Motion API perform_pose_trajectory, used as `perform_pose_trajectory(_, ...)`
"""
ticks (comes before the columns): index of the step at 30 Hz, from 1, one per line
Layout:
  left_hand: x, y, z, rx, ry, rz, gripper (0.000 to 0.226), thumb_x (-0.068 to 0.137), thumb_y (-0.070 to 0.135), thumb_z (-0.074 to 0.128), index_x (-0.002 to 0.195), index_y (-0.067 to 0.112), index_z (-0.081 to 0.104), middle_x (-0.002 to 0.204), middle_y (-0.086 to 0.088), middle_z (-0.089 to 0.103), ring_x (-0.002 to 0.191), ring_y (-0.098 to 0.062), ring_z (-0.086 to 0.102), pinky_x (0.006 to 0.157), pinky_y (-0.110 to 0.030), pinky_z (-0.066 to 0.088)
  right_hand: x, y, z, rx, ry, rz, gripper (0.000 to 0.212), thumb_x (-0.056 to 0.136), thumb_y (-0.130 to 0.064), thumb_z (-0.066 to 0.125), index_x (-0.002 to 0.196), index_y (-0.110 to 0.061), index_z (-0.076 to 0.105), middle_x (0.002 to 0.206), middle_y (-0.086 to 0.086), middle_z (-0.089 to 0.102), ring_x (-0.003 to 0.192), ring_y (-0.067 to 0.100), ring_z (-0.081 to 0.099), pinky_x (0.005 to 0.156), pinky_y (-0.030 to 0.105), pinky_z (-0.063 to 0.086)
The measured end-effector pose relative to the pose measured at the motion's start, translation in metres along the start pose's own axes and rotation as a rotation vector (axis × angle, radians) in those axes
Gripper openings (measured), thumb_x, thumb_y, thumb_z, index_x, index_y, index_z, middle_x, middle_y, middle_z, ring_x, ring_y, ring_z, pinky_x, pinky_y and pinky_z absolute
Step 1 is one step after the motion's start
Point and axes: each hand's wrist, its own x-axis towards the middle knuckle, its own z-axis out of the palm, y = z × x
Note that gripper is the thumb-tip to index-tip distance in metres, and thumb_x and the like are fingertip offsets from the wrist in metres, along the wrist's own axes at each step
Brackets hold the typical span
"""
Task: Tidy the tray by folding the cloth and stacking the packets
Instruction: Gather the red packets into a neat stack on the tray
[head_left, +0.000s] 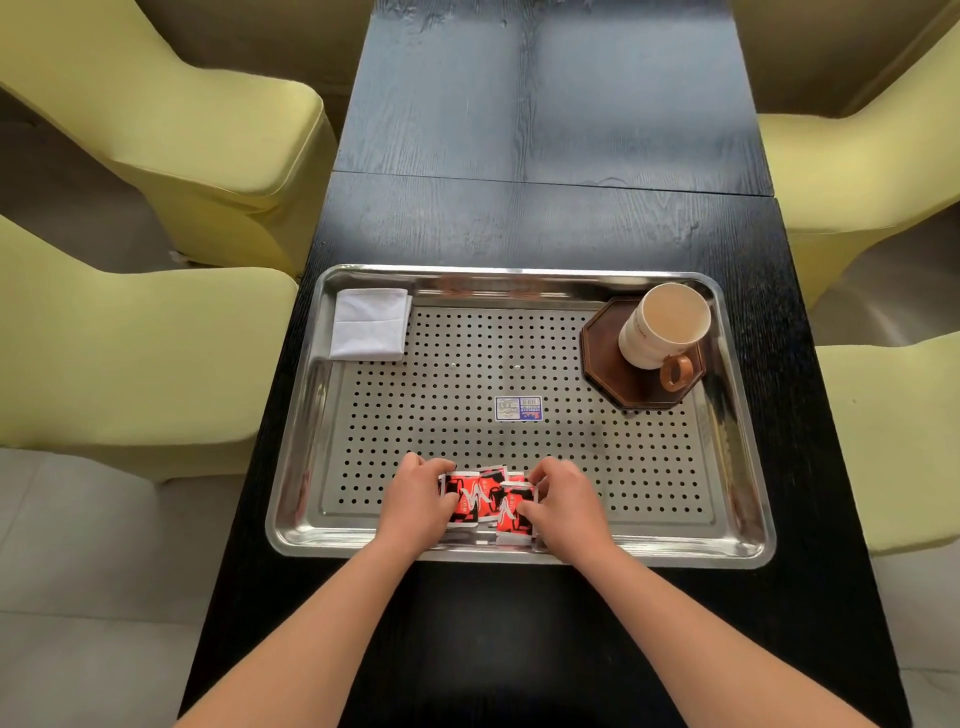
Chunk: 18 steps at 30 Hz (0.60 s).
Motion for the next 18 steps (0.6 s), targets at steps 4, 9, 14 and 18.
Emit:
perform_pose_trajectory(4, -0.001, -0.002, 0.002, -0.045, 0.015, -0.007, 0.043, 0.089, 0.020, 0.071, 0.131, 0.024, 0.062, 0.110, 0.002, 0.048, 0.094, -0.012, 0.053, 0.080, -0.024, 0.042, 0.007, -0.006, -0.007, 0.078, 0.008, 0.017, 0.020, 0.083, -0.024, 0.079, 0.086, -0.027, 0.059, 0.078, -0.013, 0.060, 0.075, 0.007, 0.057, 0.060, 0.020, 0.039)
perform_pose_trajectory(9, -0.001, -0.002, 0.002, -0.083, 0.025, -0.026, 0.042, 0.089, 0.018, 0.071, 0.129, 0.023, 0.064, 0.108, 0.002, 0.049, 0.093, -0.013, 0.054, 0.079, -0.023, 0.043, 0.014, -0.024, -0.004, 0.091, -0.040, -0.039, 0.016, 0.085, -0.020, 0.077, 0.097, -0.020, 0.067, 0.091, -0.005, 0.065, 0.087, 0.014, 0.061, 0.077, 0.030, 0.053)
perform_pose_trajectory(14, -0.003, -0.004, 0.002, -0.125, 0.003, -0.028, 0.047, 0.087, 0.017, 0.073, 0.132, 0.023, 0.062, 0.109, 0.002, 0.049, 0.093, -0.013, 0.059, 0.072, -0.020, 0.047, 0.012, -0.019, 0.002, -0.101, -0.022, -0.211, 0.028, 0.088, -0.020, 0.074, 0.115, -0.020, 0.066, 0.109, -0.004, 0.058, 0.095, 0.017, 0.061, 0.085, 0.033, 0.053)
perform_pose_trajectory(18, -0.005, -0.006, 0.000, -0.107, -0.104, 0.004, 0.069, 0.076, 0.015, 0.077, 0.139, 0.027, 0.052, 0.112, 0.002, 0.040, 0.094, -0.014, 0.057, 0.082, -0.030, 0.056, 0.015, -0.017, 0.008, -0.178, -0.097, -0.222, 0.054, 0.089, -0.020, 0.072, 0.138, -0.028, 0.052, 0.116, 0.000, 0.050, 0.096, 0.021, 0.059, 0.083, 0.036, 0.054)
